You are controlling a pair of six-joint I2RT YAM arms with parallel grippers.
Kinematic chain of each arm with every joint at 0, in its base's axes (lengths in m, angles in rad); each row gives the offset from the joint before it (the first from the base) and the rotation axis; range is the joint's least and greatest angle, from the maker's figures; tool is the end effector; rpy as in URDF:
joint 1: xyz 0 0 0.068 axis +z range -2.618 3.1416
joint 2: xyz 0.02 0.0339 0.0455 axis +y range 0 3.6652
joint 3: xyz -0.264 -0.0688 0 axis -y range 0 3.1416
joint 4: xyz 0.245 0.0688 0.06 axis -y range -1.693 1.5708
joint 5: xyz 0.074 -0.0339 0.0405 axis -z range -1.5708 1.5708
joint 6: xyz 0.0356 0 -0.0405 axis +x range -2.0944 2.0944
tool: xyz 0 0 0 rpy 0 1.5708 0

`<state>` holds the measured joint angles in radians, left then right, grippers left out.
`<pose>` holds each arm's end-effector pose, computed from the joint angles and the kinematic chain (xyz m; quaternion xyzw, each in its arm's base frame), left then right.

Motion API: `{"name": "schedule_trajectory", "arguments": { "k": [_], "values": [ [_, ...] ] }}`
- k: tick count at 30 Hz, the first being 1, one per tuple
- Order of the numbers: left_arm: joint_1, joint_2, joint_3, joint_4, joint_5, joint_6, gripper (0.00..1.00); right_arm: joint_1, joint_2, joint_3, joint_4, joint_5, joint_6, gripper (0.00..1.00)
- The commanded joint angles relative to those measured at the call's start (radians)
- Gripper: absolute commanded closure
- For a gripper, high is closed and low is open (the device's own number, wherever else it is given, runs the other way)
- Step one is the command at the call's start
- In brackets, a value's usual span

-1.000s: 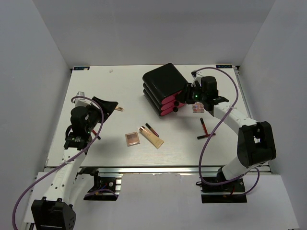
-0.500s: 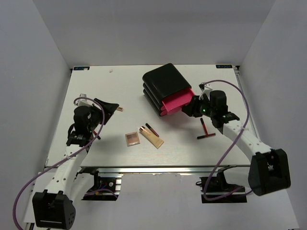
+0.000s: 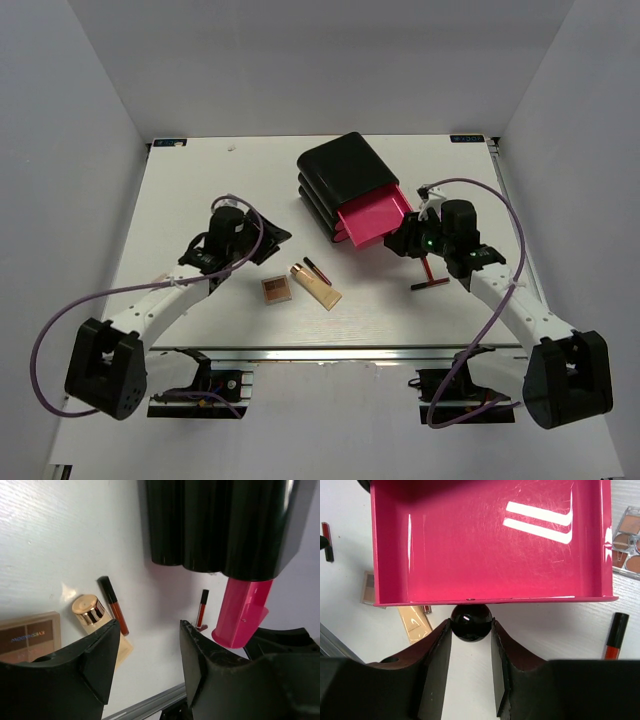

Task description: Organize the makeup

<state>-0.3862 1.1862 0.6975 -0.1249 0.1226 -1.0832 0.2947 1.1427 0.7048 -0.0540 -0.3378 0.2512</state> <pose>0.2344 -0.1000 0.2332 -0.2760 0.8423 -0.3485 0.3046 0.2382 0.0846 0.2533 -0.1047 0.8437 0.2754 0.4487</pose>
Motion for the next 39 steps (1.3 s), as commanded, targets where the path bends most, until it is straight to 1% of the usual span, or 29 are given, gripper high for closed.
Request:
{"name": "schedule_trajectory", "arguments": {
  "k": [1,2,4,5,7,8,10,11,13,17,22,24,30,31,33,36,37,38,39],
  "values": [
    [-0.054,0.038,0.066,-0.067,-0.084,-0.030,0.40,-0.005,-0.047,-0.014,-0.050,0.031,-0.030,0.91],
    [-0.066,0.050,0.097,-0.125,-0.103,-0.034,0.41,-0.006,-0.057,-0.019,-0.055,0.045,-0.032,0.91],
    [-0.098,0.082,0.126,-0.182,-0.162,-0.043,0.41,-0.006,-0.073,-0.028,-0.064,0.045,-0.030,0.90],
    [-0.108,0.093,0.137,-0.223,-0.175,-0.050,0.41,-0.006,-0.078,-0.031,-0.066,0.046,-0.030,0.86],
    [-0.131,0.134,0.164,-0.261,-0.184,-0.072,0.41,-0.006,-0.087,-0.034,-0.069,0.040,-0.029,0.71],
    [-0.140,0.150,0.177,-0.298,-0.195,-0.078,0.41,-0.006,-0.089,-0.034,-0.069,0.039,-0.030,0.56],
    [-0.166,0.211,0.227,-0.340,-0.207,-0.086,0.41,-0.006,-0.093,-0.030,-0.079,0.039,-0.043,0.46],
    [-0.171,0.234,0.255,-0.420,-0.234,-0.087,0.41,-0.006,-0.095,-0.021,-0.087,0.043,-0.056,0.39],
    [-0.192,0.303,0.322,-0.511,-0.265,-0.109,0.40,-0.006,-0.103,-0.010,-0.107,0.049,-0.073,0.35],
    [-0.226,0.403,0.402,-0.582,-0.271,-0.132,0.40,-0.006,-0.126,-0.004,-0.135,0.066,-0.085,0.32],
    [-0.276,0.486,0.474,-0.627,-0.276,-0.152,0.39,-0.006,-0.162,-0.014,-0.141,0.077,-0.089,0.31],
    [-0.283,0.527,0.487,-0.650,-0.262,-0.161,0.39,-0.008,-0.175,-0.011,-0.144,0.082,-0.090,0.30],
    [-0.293,0.599,0.471,-0.621,-0.233,-0.178,0.41,-0.011,-0.179,0.002,-0.145,0.088,-0.090,0.30],
    [-0.296,0.618,0.459,-0.602,-0.236,-0.197,0.43,-0.014,-0.178,0.010,-0.145,0.089,-0.092,0.30],
    [-0.298,0.619,0.441,-0.593,-0.238,-0.208,0.44,-0.017,-0.178,0.015,-0.144,0.089,-0.093,0.30],
    [-0.298,0.622,0.425,-0.559,-0.261,-0.213,0.49,-0.026,-0.178,0.027,-0.141,0.089,-0.095,0.30],
    [-0.298,0.630,0.430,-0.561,-0.267,-0.213,0.52,-0.029,-0.178,0.030,-0.138,0.091,-0.095,0.29],
    [-0.298,0.633,0.439,-0.565,-0.276,-0.208,0.59,-0.031,-0.175,0.033,-0.139,0.092,-0.092,0.29],
    [-0.299,0.635,0.463,-0.574,-0.281,-0.201,0.62,-0.031,-0.175,0.038,-0.138,0.091,-0.093,0.29]
  ]
}}
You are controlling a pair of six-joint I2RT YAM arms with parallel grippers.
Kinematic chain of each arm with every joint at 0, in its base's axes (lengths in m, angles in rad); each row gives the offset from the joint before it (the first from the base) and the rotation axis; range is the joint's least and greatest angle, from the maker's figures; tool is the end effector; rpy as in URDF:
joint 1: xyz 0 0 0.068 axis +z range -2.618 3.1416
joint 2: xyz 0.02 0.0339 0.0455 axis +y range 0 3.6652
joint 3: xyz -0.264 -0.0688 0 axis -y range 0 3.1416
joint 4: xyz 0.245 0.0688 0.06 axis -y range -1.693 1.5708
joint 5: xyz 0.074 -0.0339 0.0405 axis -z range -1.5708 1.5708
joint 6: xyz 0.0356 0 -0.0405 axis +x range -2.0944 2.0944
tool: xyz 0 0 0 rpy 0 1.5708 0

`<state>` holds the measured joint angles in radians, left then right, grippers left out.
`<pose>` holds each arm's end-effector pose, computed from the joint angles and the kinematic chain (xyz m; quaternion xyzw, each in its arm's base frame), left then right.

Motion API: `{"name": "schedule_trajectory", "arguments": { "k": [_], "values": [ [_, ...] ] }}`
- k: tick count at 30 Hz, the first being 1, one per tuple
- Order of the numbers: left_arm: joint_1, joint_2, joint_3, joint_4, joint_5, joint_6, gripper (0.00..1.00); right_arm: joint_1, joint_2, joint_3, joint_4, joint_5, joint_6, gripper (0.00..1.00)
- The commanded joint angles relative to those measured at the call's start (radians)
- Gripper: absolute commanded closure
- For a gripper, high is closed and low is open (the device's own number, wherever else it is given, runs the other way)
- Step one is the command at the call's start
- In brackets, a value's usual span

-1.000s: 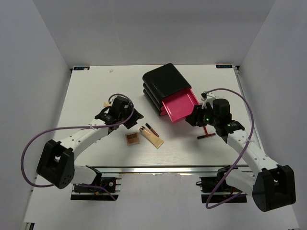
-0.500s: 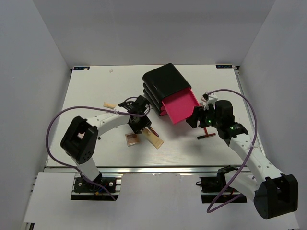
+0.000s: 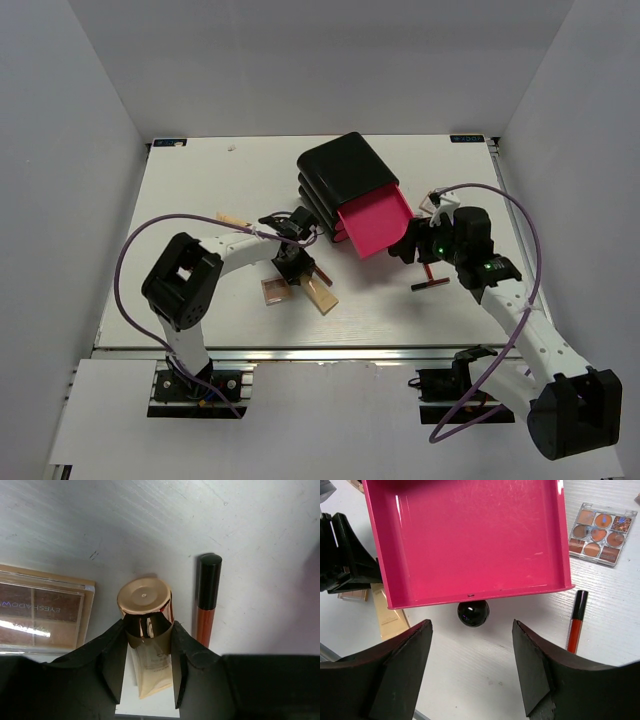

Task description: Organize the makeup

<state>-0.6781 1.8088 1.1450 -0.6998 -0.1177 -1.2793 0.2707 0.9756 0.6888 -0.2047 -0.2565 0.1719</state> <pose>0.2633 -0.2067 0.1594 -0.2998 0.9466 -0.0530 0.1062 0.2091 0.0674 0.2692 -0.1077 0.8466 0.2189 0.4731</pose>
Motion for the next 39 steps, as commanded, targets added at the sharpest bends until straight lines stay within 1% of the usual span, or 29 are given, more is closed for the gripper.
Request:
{"name": "schedule_trajectory", "arguments": {
  "k": [1,2,4,5,6,7,8,9,10,11,12,13,14,15,16,17,19,20,21,22,23,26,27,28,30,34,38,39],
  "values": [
    [-0.011,0.001,0.028,-0.003,-0.043,0.001,0.67,-0.010,-0.008,0.061,0.010,0.010,-0.015,0.29],
    [-0.017,-0.008,0.042,-0.010,-0.059,0.009,0.76,-0.011,-0.009,0.064,0.008,0.008,-0.017,0.29],
    [-0.027,-0.037,0.086,-0.041,-0.069,0.031,0.84,-0.011,-0.014,0.074,0.002,0.000,-0.023,0.30],
    [-0.034,-0.077,0.102,-0.056,-0.094,0.040,0.91,-0.013,-0.018,0.084,-0.001,-0.009,-0.028,0.30],
    [-0.040,-0.100,0.139,-0.102,-0.117,0.064,0.94,-0.013,-0.018,0.093,-0.013,-0.010,-0.044,0.30],
    [-0.060,-0.150,0.163,-0.154,-0.179,0.096,0.96,-0.013,-0.020,0.116,-0.039,-0.007,-0.052,0.34],
    [-0.070,-0.178,0.186,-0.155,-0.180,0.097,0.96,-0.014,-0.018,0.129,-0.054,-0.013,-0.052,0.34],
    [-0.081,-0.207,0.205,-0.171,-0.238,0.147,0.97,-0.018,-0.018,0.139,-0.068,-0.024,-0.067,0.39],
    [-0.095,-0.241,0.219,-0.155,-0.250,0.187,0.99,-0.025,-0.024,0.144,-0.071,-0.045,-0.071,0.43],
    [-0.100,-0.314,0.211,-0.117,-0.249,0.295,1.00,-0.030,-0.029,0.144,-0.065,-0.061,-0.074,0.48],
    [-0.104,-0.350,0.197,-0.016,-0.225,0.352,1.00,-0.034,-0.037,0.143,-0.059,-0.091,-0.081,0.59],
    [-0.109,-0.380,0.168,0.041,-0.202,0.407,1.00,-0.044,-0.054,0.140,-0.049,-0.101,-0.081,0.66],
    [-0.112,-0.423,0.159,0.101,-0.177,0.526,1.00,-0.045,-0.060,0.130,-0.026,-0.107,-0.081,0.72],
    [-0.118,-0.431,0.157,0.171,-0.154,0.579,1.00,-0.048,-0.067,0.129,-0.015,-0.116,-0.083,0.78],
    [-0.121,-0.431,0.163,0.196,-0.134,0.627,1.00,-0.048,-0.075,0.129,-0.007,-0.118,-0.084,0.79],
    [-0.126,-0.424,0.195,0.218,-0.110,0.731,1.00,-0.048,-0.075,0.130,-0.004,-0.118,-0.087,0.79],
    [-0.150,-0.375,0.245,0.263,-0.044,0.829,1.00,-0.051,-0.077,0.144,-0.005,-0.110,-0.098,0.79],
    [-0.161,-0.352,0.304,0.272,-0.024,0.938,1.00,-0.054,-0.080,0.149,-0.005,-0.104,-0.101,0.78],
    [-0.173,-0.324,0.341,0.270,-0.013,0.993,1.00,-0.060,-0.080,0.155,-0.001,-0.093,-0.104,0.77],
    [-0.198,-0.262,0.381,0.263,-0.020,1.044,1.00,-0.064,-0.083,0.156,0.002,-0.090,-0.109,0.76],
    [-0.205,-0.228,0.465,0.254,-0.017,1.142,1.00,-0.070,-0.083,0.158,0.004,-0.087,-0.110,0.76],
    [-0.225,-0.102,0.577,0.233,-0.039,1.256,1.00,-0.099,-0.086,0.158,0.007,-0.098,-0.109,0.74],
    [-0.225,-0.077,0.629,0.252,-0.040,1.264,1.00,-0.108,-0.087,0.156,0.007,-0.104,-0.106,0.73],
    [-0.225,-0.034,0.647,0.264,-0.028,1.273,1.00,-0.114,-0.090,0.153,0.007,-0.107,-0.106,0.73],
    [-0.228,0.003,0.694,0.290,-0.028,1.314,1.00,-0.123,-0.095,0.150,0.007,-0.112,-0.104,0.72],
    [-0.238,0.096,0.800,0.258,-0.040,1.371,0.98,-0.139,-0.110,0.140,0.008,-0.115,-0.106,0.70],
    [-0.242,0.181,0.871,0.221,-0.045,1.437,0.90,-0.142,-0.118,0.120,0.017,-0.124,-0.101,0.69],
    [-0.244,0.193,0.880,0.218,-0.049,1.442,0.82,-0.143,-0.118,0.118,0.018,-0.124,-0.098,0.68]
  ]
}}
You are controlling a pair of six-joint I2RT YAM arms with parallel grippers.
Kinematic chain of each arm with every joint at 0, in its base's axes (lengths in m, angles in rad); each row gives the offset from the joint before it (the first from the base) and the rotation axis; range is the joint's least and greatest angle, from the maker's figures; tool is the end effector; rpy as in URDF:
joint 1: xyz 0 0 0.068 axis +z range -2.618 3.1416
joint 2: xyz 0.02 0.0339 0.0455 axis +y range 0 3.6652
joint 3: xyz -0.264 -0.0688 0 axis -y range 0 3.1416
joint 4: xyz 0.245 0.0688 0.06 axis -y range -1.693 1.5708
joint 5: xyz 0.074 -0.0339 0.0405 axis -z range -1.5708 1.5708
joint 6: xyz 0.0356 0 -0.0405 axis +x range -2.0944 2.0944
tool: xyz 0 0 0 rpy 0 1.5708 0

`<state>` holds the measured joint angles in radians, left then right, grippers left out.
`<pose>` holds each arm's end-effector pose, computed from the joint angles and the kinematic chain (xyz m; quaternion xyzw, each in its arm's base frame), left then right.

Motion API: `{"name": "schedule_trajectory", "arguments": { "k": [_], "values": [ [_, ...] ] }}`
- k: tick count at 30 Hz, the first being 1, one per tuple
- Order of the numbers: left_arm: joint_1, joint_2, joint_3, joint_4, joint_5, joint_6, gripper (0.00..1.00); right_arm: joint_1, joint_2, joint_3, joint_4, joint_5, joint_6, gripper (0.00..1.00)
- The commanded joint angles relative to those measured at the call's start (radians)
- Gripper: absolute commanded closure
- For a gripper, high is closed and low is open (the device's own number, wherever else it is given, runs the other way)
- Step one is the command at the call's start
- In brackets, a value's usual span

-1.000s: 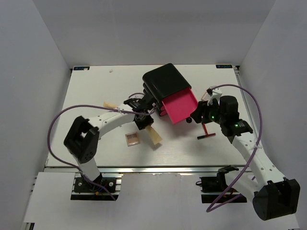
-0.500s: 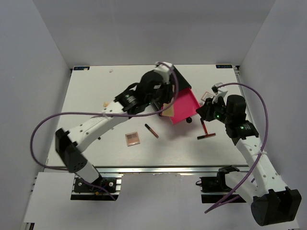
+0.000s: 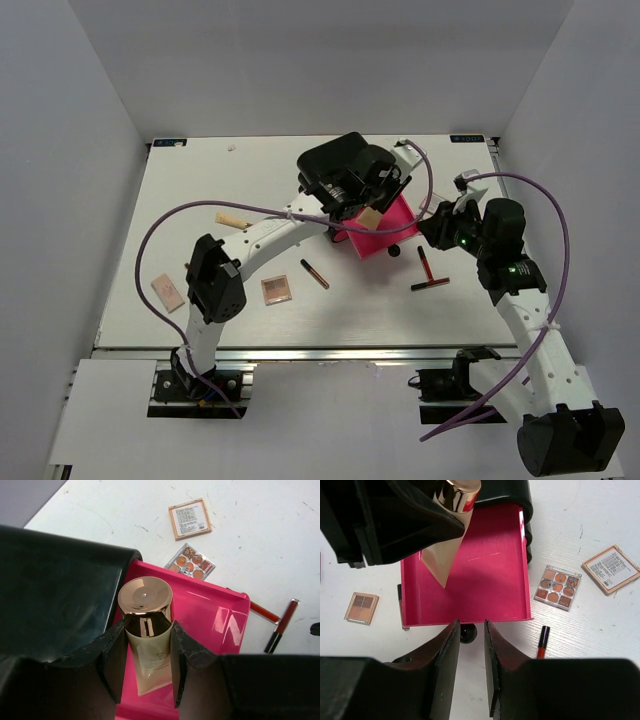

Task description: Organize the makeup

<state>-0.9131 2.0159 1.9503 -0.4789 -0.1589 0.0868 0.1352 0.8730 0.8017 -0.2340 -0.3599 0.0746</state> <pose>0.2951 -0.3728 0.3390 0.3821 0.7808 -0.1332 0.4760 0.1979 0.0396 0.3259 -0.1298 0.7898 0.2045 0.5635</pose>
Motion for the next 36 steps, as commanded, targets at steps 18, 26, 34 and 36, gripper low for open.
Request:
{"name": "schedule_trajectory", "arguments": {
  "k": [18,26,34,36],
  "values": [
    [-0.018,-0.058,0.088,0.028,-0.230,-0.067,0.49,-0.020,-0.011,-0.009,0.044,-0.022,-0.021,0.48],
    [0.524,-0.423,-0.475,0.049,0.008,-1.019,0.90,-0.020,-0.009,-0.025,0.010,-0.292,-0.194,0.67],
    [0.858,-0.507,-0.809,-0.070,0.056,-1.404,0.26,-0.019,0.076,0.013,-0.073,-0.332,-0.303,0.35],
    [0.884,-0.444,-0.771,-0.127,0.058,-1.430,0.26,-0.017,0.093,0.017,-0.077,-0.318,-0.308,0.35]
  ]
}}
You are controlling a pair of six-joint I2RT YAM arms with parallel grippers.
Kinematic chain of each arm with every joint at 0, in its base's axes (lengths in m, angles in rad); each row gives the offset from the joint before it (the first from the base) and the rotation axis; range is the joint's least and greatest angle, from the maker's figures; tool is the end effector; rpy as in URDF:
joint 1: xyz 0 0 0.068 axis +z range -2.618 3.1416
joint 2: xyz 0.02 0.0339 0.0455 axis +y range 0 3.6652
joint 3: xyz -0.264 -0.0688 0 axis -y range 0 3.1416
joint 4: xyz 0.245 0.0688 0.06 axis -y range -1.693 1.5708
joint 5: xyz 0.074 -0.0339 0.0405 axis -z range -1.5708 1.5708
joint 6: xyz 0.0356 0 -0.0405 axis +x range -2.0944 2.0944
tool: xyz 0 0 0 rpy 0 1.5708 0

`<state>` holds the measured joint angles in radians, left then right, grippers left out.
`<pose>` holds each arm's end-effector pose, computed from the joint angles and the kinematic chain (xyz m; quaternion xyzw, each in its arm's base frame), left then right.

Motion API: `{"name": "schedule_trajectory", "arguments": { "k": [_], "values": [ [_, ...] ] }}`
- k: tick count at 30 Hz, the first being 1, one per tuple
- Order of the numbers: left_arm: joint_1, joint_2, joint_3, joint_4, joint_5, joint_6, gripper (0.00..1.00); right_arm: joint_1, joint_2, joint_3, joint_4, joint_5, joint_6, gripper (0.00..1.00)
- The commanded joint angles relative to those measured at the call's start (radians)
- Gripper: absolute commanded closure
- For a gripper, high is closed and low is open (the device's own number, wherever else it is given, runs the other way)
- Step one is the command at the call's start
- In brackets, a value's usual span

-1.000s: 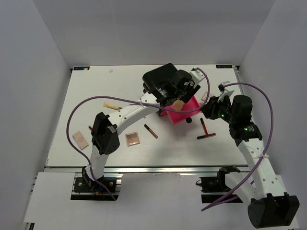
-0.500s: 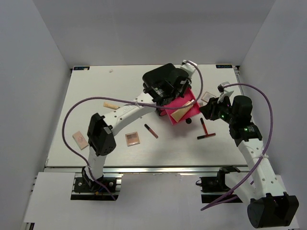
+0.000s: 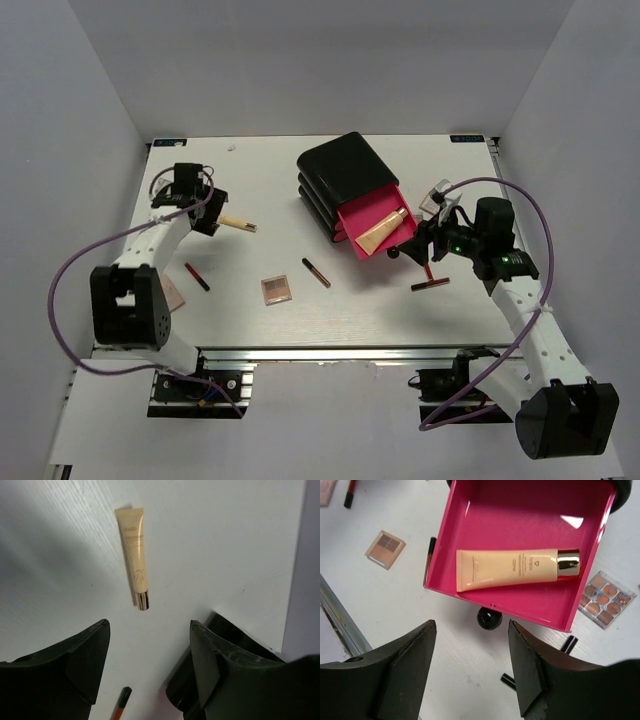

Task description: Organize the makeup

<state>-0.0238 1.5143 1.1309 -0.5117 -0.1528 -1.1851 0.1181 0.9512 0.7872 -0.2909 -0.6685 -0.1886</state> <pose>0.3231 -0.0023 0.2559 -0.5372 0.7727 -0.1286 0.3129 0.2057 0.0466 0.3028 -0.2941 0.7655 0.2605 0.5096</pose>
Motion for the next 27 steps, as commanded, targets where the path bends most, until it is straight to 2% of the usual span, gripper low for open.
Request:
{"name": "schedule_trajectory", "arguments": {
  "k": [1,4,8,10,16,18,19,22,24,25,27],
  "values": [
    [0.001,0.134,0.075,-0.134,0.059,-0.171,0.26,0.000,0.018,0.030,-0.019,-0.008,-0.046,0.35],
    [0.005,0.256,0.219,-0.188,0.059,-0.154,0.25,0.000,0.020,0.024,-0.017,0.000,-0.051,0.35],
    [0.005,0.472,0.415,-0.339,0.075,-0.123,0.25,-0.001,0.011,0.003,-0.014,0.015,-0.048,0.34],
    [0.002,0.529,0.502,-0.395,0.081,-0.105,0.26,-0.001,0.004,-0.003,-0.014,0.018,-0.041,0.34],
    [-0.014,0.624,0.575,-0.453,0.081,-0.079,0.31,0.000,-0.008,-0.017,-0.005,0.037,-0.029,0.34],
    [-0.027,0.645,0.586,-0.485,0.070,-0.077,0.39,-0.001,-0.008,-0.017,-0.002,0.043,-0.031,0.34],
    [-0.030,0.647,0.587,-0.507,0.064,-0.073,0.48,-0.001,-0.006,-0.019,0.001,0.043,-0.031,0.34],
    [-0.038,0.623,0.535,-0.476,0.064,-0.074,0.65,-0.001,0.000,-0.016,0.007,0.046,-0.026,0.33],
    [-0.038,0.604,0.481,-0.453,0.071,-0.080,0.72,-0.001,0.004,-0.013,0.009,0.044,-0.023,0.33],
    [-0.038,0.581,0.471,-0.433,0.078,-0.080,0.79,0.000,0.006,-0.008,0.009,0.044,-0.025,0.33],
    [-0.045,0.548,0.451,-0.407,0.084,-0.071,0.84,-0.001,0.006,-0.005,0.009,0.044,-0.026,0.33]
  ]
}}
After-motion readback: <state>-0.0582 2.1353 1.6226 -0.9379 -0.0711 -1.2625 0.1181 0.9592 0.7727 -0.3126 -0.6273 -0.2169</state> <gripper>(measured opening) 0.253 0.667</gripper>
